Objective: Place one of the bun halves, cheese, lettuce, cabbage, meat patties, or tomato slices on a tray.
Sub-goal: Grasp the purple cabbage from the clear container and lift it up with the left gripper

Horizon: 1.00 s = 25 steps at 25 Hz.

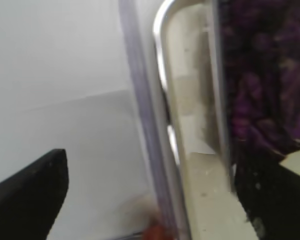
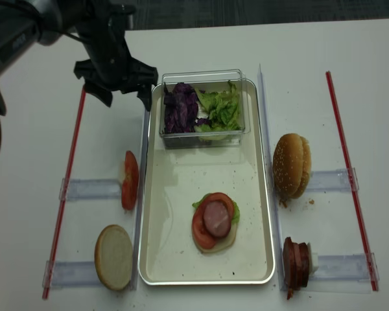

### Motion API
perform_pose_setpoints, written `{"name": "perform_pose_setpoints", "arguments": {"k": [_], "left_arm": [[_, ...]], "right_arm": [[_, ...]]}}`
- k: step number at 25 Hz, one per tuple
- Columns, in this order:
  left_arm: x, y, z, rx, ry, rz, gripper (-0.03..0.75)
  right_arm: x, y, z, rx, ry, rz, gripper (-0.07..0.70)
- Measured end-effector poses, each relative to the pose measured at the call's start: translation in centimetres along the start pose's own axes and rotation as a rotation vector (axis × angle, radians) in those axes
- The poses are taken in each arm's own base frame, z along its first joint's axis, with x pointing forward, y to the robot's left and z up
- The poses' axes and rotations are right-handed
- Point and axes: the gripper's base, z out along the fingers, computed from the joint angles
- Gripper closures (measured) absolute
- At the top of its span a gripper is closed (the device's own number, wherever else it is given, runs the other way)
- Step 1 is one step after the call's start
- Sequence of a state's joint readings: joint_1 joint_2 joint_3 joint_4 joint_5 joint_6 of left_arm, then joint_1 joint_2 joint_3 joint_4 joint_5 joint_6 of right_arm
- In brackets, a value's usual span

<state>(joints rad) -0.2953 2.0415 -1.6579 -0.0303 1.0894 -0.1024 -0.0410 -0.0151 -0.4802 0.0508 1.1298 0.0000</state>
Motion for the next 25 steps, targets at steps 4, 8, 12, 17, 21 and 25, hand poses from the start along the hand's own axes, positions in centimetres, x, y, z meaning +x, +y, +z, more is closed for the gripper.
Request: {"name": "perform_pose_setpoints", "arguments": {"k": [4,8,12,17,21,25], "left_arm": [[0.4,-3.9,0.1,0.022,-0.027,0.09,0.097],[0.8,-7.0,0.1,0.043,-0.062,0.161,0.097],[1.0,-9.0,0.0,0.064,-0.106,0.193,0.097],[0.8,-9.4,0.0,0.072,-0.131,0.186,0.097],[0.8,-9.4,0.0,0.073,-0.131,0.181,0.097],[0.6,-9.4,-0.1,0.08,-0.153,0.155,0.097]], "right_arm": [[0.0,0.0,0.0,0.0,0.0,0.0,-0.046],[0.0,0.0,0.0,0.0,0.0,0.0,-0.046],[0.0,0.0,0.0,0.0,0.0,0.0,-0.046],[0.0,0.0,0.0,0.0,0.0,0.0,-0.046],[0.0,0.0,0.0,0.0,0.0,0.0,-0.046],[0.0,0.0,0.0,0.0,0.0,0.0,-0.046]]}}
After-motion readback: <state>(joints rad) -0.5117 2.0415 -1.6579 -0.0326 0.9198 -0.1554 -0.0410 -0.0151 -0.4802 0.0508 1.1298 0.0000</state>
